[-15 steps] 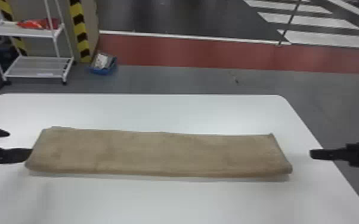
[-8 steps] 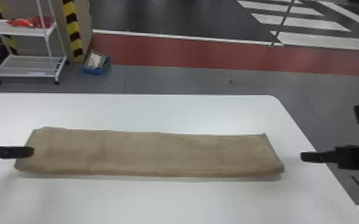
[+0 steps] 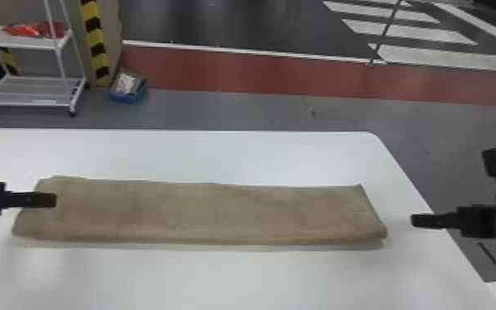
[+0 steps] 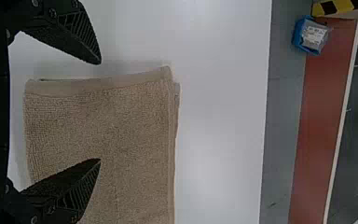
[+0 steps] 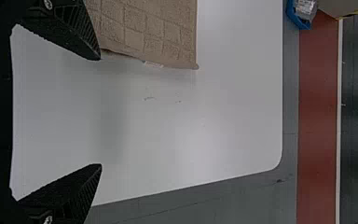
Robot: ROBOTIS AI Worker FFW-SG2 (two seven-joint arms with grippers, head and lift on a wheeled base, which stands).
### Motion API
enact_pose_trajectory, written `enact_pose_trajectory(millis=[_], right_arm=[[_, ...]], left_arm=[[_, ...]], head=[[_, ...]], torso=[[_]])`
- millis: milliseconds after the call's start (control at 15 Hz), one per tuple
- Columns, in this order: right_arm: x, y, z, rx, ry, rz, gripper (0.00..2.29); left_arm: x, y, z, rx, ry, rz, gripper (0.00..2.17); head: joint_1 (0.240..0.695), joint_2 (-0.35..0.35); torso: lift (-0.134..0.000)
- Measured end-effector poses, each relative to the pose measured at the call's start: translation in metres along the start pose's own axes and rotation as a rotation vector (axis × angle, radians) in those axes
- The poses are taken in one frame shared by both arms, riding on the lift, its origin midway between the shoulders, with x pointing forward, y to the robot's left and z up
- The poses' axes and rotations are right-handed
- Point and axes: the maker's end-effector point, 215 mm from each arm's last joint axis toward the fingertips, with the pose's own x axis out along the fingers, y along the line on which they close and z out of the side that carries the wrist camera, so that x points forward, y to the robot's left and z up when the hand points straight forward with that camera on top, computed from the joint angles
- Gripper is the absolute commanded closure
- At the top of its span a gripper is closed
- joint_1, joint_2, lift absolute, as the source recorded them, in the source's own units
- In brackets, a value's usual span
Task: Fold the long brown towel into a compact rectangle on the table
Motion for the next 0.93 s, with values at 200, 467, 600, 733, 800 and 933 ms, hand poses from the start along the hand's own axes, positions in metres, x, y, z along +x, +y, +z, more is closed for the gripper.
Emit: enact_pose_trajectory(millis=[200,467,600,733,800,933], right_arm=[[-0.003,-0.006,-0.002,0.005,-0.004,-0.006,0.06],[-0.011,-0.016,-0.001,0.022,-0.015,-0.009,0.06],[-0.013,-0.018,-0.004,0.026,-0.015,-0.011,0.06],[-0.015,-0.022,-0.007,0.028,-0.015,-0.015,0.06],[-0.016,-0.023,-0.007,0.029,-0.016,-0.014,0.06],[-0.018,-0.024,-0.006,0.032,-0.020,-0.014,0.06]], left_arm=[[0.016,0.000,-0.003,0.004,0.039,0.028,0.21],[0.024,0.000,-0.004,0.006,0.050,0.036,0.33],[0.027,-0.001,-0.006,0.011,0.060,0.037,0.64],[0.029,-0.002,-0.010,0.011,0.072,0.029,1.35],[0.029,-0.003,-0.011,0.010,0.074,0.022,1.59],[0.028,-0.007,-0.011,0.005,0.073,0.005,1.79]], head=[[0.695,-0.212],[0.695,-0.228],[0.695,-0.231],[0.695,-0.239],[0.695,-0.241],[0.695,-0.247]], torso=[[-0.125],[-0.125],[-0.125],[-0.125],[-0.125],[-0.125]])
